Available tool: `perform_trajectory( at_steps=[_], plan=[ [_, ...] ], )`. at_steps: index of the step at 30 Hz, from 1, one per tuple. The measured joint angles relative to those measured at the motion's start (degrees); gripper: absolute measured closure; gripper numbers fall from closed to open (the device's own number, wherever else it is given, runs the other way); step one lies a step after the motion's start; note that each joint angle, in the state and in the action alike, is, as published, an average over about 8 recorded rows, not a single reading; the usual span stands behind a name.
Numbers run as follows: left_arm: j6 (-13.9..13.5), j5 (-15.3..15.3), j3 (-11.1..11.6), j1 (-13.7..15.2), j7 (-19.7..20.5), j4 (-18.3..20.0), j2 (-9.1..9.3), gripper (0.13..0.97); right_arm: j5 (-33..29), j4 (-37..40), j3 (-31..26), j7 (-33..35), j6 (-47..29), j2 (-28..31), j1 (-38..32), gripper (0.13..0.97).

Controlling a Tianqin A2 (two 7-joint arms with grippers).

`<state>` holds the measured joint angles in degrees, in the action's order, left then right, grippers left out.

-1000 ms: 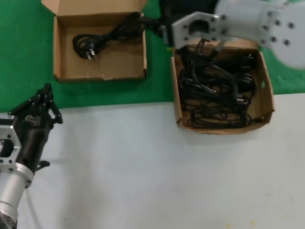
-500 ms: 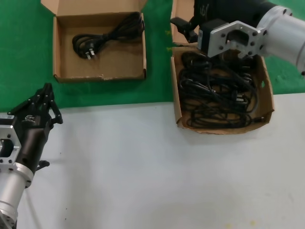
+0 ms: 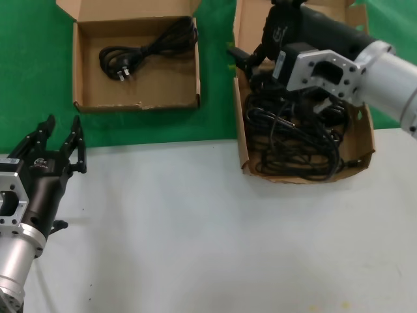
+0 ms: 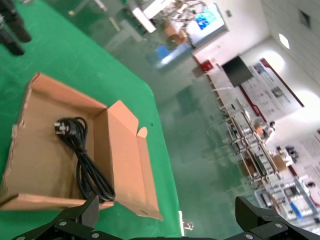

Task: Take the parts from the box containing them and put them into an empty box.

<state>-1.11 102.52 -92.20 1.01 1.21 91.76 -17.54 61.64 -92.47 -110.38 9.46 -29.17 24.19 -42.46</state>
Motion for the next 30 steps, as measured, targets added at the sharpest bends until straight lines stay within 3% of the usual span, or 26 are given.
perform_trajectory(
  at_steps=[11,19,28,30],
  plan=[
    [0.19,0.1,0.09,-0.17,-0.21,-0.01,0.06,0.702,7.07,0.14,3.19,-1.61,4.97,-1.19,7.21,0.13],
    [0.33,0.18,0.16,-0.3,-0.36,-0.03,0.11,0.492,12.25,0.24,5.52,-2.79,8.59,-2.06,12.52,0.129],
    [0.48,0.27,0.23,-0.44,-0.52,-0.04,0.15,0.308,18.02,0.34,8.12,-4.11,12.66,-3.04,18.42,0.129],
    [0.52,0.28,0.24,-0.47,-0.56,-0.04,0.17,0.308,19.32,0.37,8.71,-4.4,13.58,-3.26,19.76,0.129]
  ],
)
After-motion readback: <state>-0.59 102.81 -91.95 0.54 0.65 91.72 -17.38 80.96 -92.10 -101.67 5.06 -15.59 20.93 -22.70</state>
